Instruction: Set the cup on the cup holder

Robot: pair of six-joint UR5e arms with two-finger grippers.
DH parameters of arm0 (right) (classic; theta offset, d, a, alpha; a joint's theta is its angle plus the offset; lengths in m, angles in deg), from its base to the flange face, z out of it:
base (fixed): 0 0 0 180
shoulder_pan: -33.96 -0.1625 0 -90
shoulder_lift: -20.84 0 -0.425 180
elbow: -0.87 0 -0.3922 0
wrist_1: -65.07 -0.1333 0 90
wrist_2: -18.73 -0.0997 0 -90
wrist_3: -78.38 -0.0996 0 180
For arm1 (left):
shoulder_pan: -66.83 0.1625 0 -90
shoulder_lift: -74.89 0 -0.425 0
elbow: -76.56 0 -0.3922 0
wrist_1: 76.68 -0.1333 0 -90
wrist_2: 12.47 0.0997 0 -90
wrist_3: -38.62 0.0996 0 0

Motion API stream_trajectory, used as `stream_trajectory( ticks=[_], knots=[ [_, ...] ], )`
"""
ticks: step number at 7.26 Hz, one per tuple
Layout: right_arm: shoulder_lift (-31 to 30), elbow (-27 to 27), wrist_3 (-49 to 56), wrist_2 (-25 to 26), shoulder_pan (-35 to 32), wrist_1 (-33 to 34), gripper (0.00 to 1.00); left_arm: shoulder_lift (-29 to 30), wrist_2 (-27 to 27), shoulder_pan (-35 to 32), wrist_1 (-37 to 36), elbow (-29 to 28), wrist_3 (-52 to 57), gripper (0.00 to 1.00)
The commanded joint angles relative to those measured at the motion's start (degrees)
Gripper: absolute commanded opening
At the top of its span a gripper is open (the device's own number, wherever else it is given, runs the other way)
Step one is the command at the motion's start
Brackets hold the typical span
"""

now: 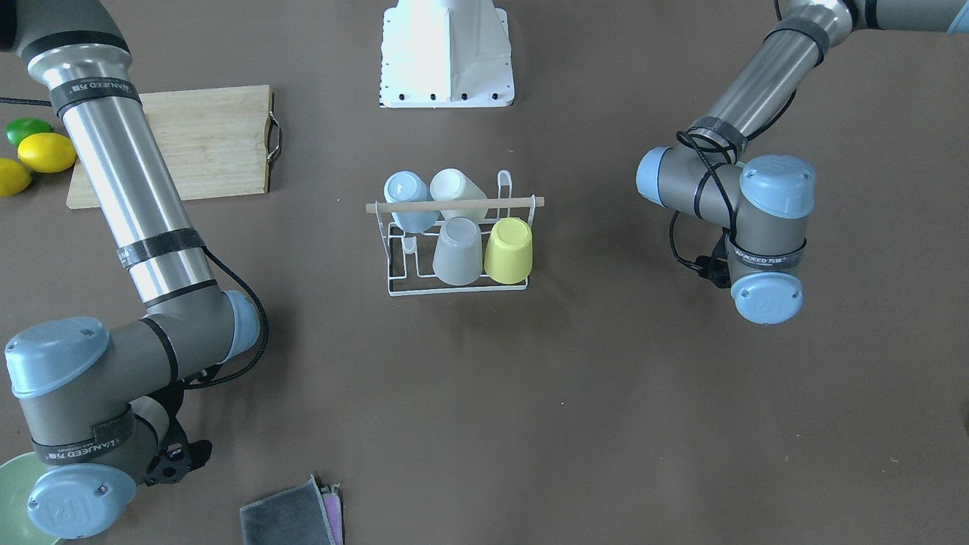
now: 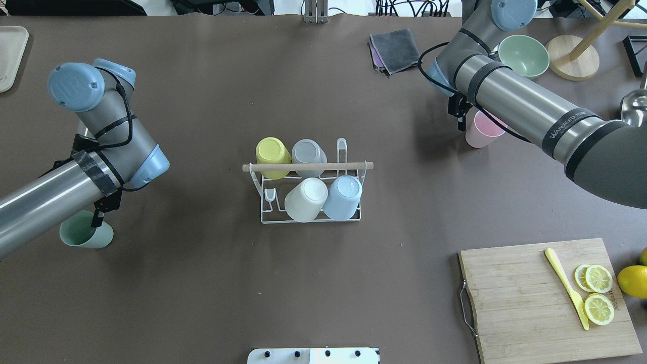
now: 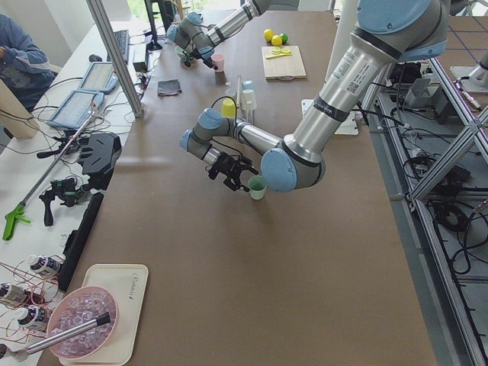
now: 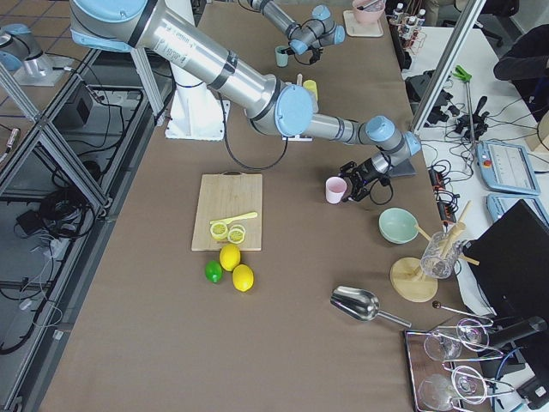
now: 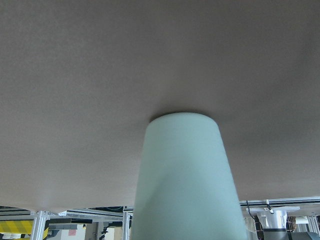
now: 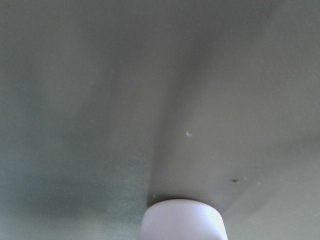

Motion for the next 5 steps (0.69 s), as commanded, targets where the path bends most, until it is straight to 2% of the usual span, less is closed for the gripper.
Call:
stream_trajectory(
  ticks=[1, 5],
  knots=[
    [-0.06, 0.04, -0.10, 0.13, 0.69, 0.00, 1.00, 0.29, 0.24, 0.71, 1.73, -1.51, -0.38, 0.97],
    [-0.06, 0.30, -0.01, 1.71, 1.39, 0.96, 1.00, 0.46, 0.51, 1.77, 3.06, -3.36, -0.29, 0.97]
  ],
)
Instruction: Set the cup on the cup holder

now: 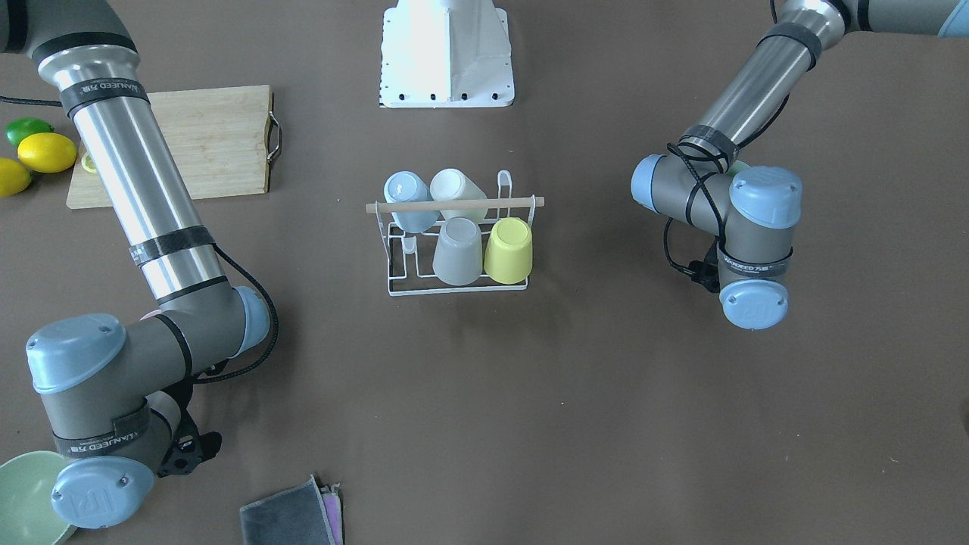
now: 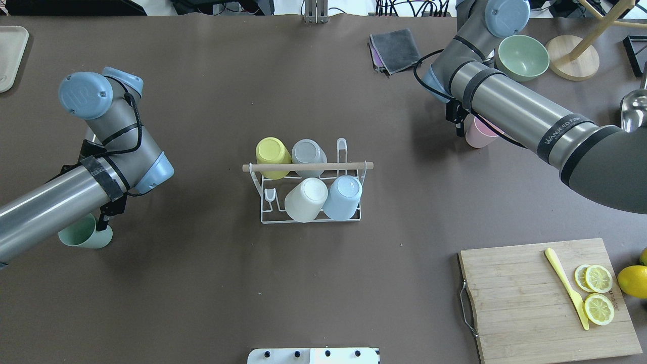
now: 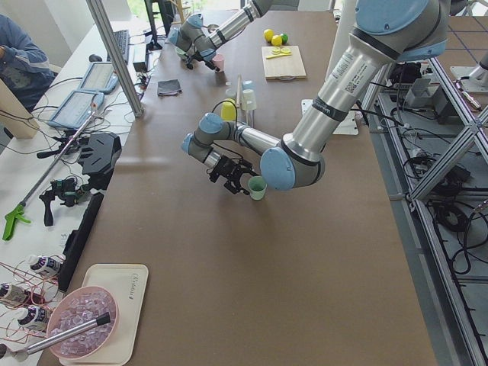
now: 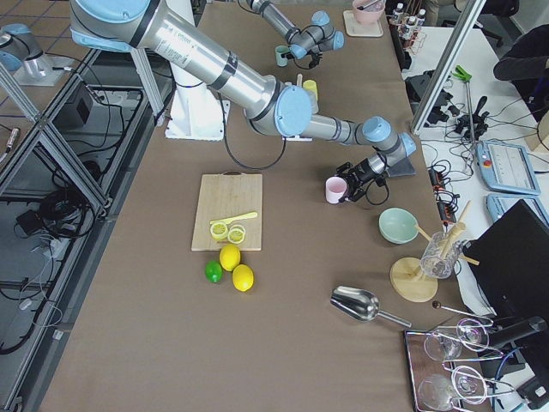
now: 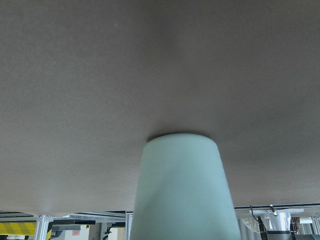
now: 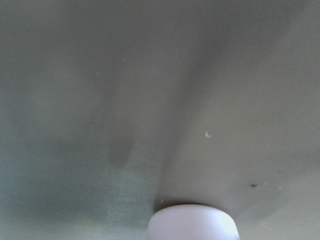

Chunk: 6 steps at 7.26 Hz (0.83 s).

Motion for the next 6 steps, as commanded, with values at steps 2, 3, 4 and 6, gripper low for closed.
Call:
stream_trajectory(
  ticks=[2, 3, 4, 6],
  knots=[
    [0.07, 0.15, 0.10, 1.61, 0.44, 1.31, 1.00, 0.13, 0.00, 0.67, 0.24, -0.81, -0.08, 0.97],
    [0.16, 0.24, 0.27, 2.05, 0.52, 1.83, 1.00, 0.48, -0.08, 1.19, 0.24, -1.16, 0.01, 0.97],
    [0.16, 0.24, 0.97, 3.10, 0.96, 1.84, 1.00, 0.48, -0.08, 1.98, 0.24, -1.34, 0.01, 0.97],
    [0.34, 0.15, 1.59, 3.73, 1.32, 1.93, 1.00, 0.48, 0.18, 2.16, 0.24, -1.87, 0.18, 0.97]
  ],
)
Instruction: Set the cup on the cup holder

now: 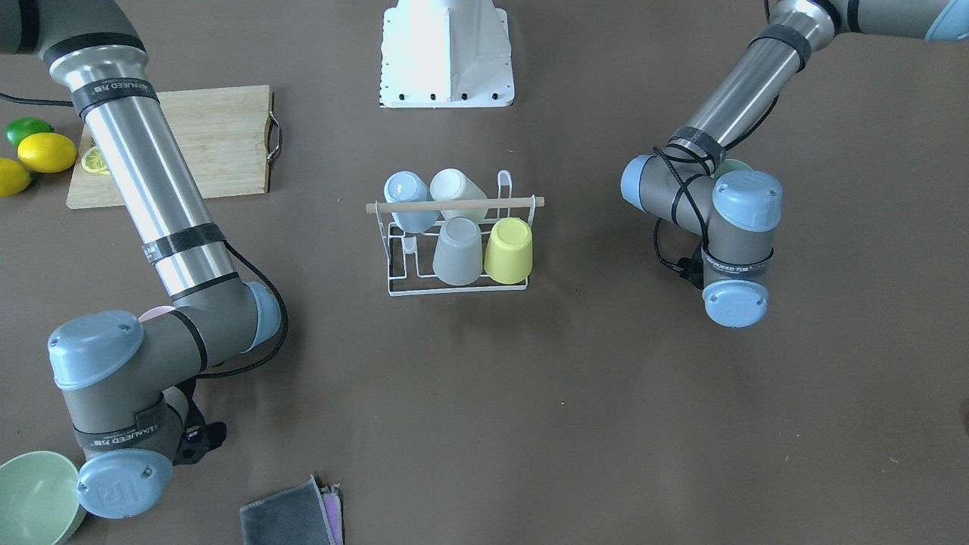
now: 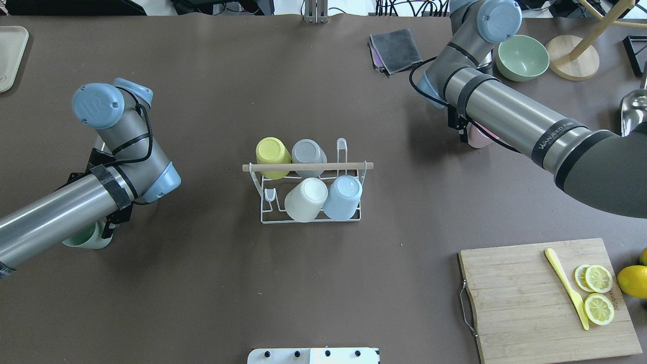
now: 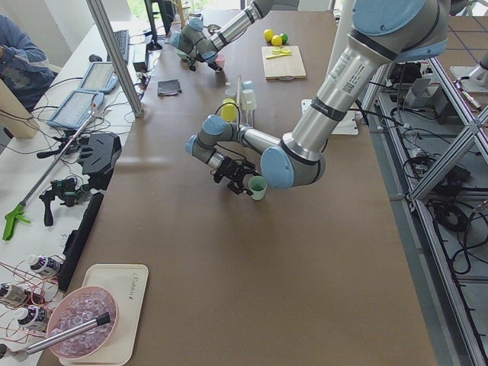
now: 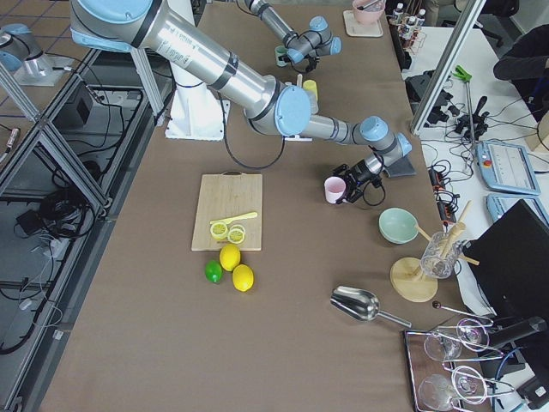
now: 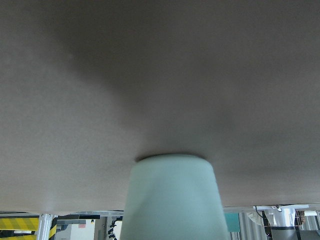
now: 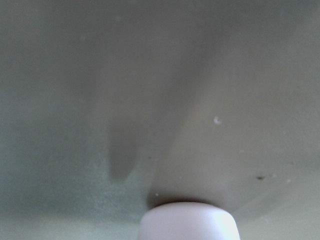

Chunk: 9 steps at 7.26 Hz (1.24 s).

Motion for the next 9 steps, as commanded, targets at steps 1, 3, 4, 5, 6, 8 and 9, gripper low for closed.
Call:
stream_trajectory(
  ticks=[1, 3, 4, 5, 6, 8, 9],
  knots=[
    [0.07, -0.04, 0.33, 0.40, 0.16, 0.19, 1.00, -0.06, 0.37, 0.19, -0.08, -0.47, 0.31, 0.97],
    [0.68, -0.04, 0.59, 1.27, 0.16, 0.54, 0.71, 0.03, 1.95, 0.28, -0.09, -0.65, 0.22, 0.97],
    [1.12, -0.04, 0.60, 1.97, 0.16, 0.97, 0.53, 0.03, 2.04, 0.28, -0.09, -0.65, 0.05, 0.96],
    [1.21, -0.04, 0.60, 2.50, 0.16, 1.06, 0.12, 0.03, 1.96, 0.28, -0.09, -0.65, 0.05, 0.95],
    [1.47, -0.04, 0.51, 2.94, 0.07, 2.28, 0.00, 0.12, 2.04, 0.37, -0.09, -0.65, 0.05, 0.93],
    [3.58, 0.04, 0.77, 4.00, -1.15, 5.53, 0.00, 0.20, 1.96, 0.37, -0.09, -0.73, -0.04, 0.82],
    [4.11, -0.39, 0.77, 4.00, -1.94, 6.59, 0.00, 0.38, 1.96, 0.37, -0.09, -0.73, -0.13, 0.73]
  ],
)
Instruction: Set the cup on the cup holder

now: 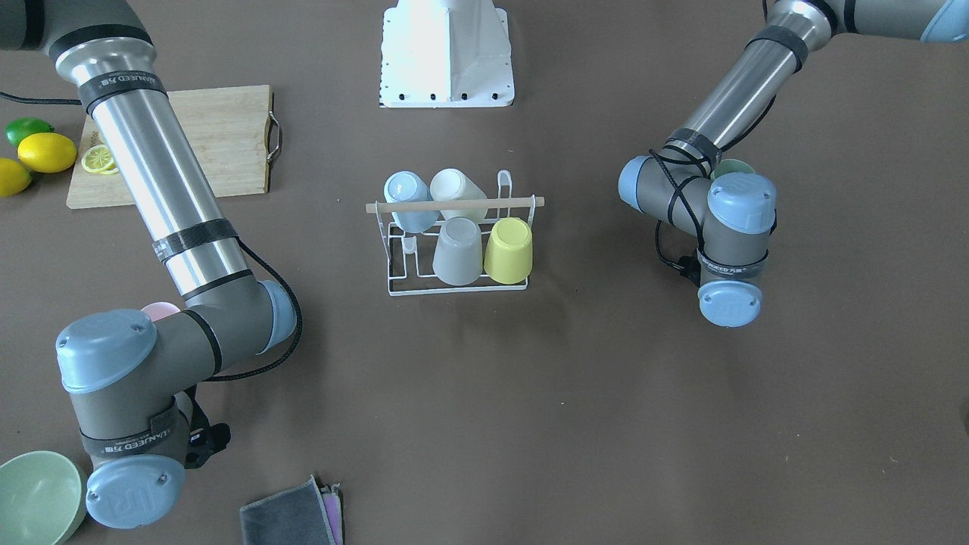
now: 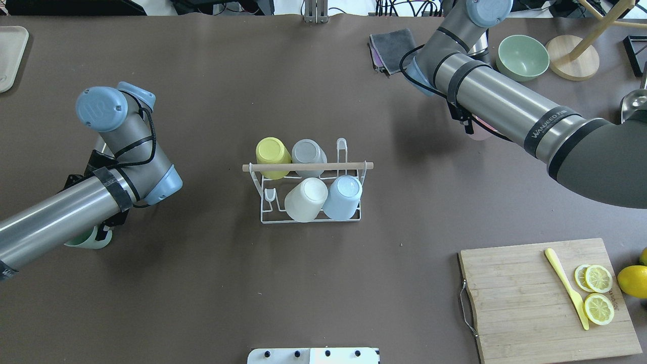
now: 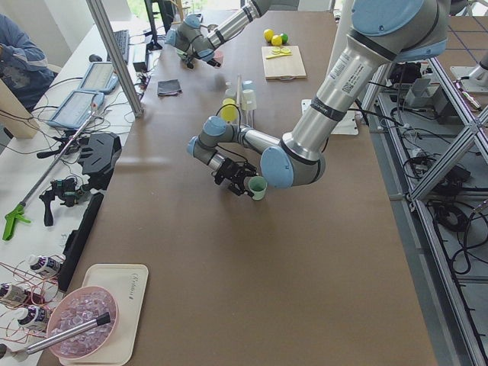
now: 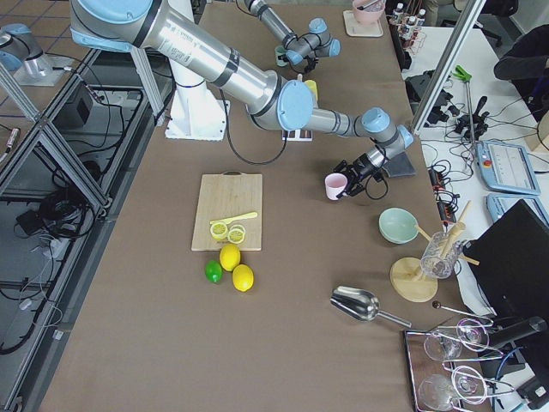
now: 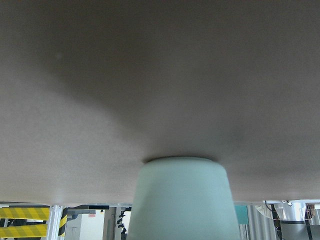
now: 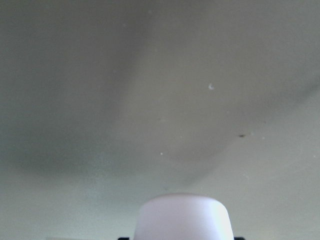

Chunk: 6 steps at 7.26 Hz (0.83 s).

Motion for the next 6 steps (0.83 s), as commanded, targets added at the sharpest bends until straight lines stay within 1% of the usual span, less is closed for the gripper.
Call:
stream_trajectory(
  ticks=[1, 2, 3, 5, 6],
  knots=[
    [1.19, -2.22, -0.28, 0.11, -1.60, 2.20, 0.00, 0.16, -0.01, 0.01, 0.00, -0.12, -0.08, 0.61],
    [1.45, -5.11, -0.81, -0.15, -3.17, 3.86, 0.00, 0.33, -0.01, 0.01, 0.00, -0.03, 0.01, 0.47],
    [1.46, -7.32, -1.33, -0.41, -4.84, 3.96, 0.00, 0.34, 0.08, -0.08, -0.17, 0.14, 0.10, 0.37],
    [0.93, -12.50, -8.59, -1.03, -9.84, 5.63, 0.00, 0.33, 2.00, -3.92, -0.18, 4.69, 0.10, 0.37],
    [-0.72, -16.09, -11.68, -1.29, -11.09, 5.89, 0.00, 0.25, 2.01, -6.21, -0.09, 7.33, 0.01, 0.37]
  ],
)
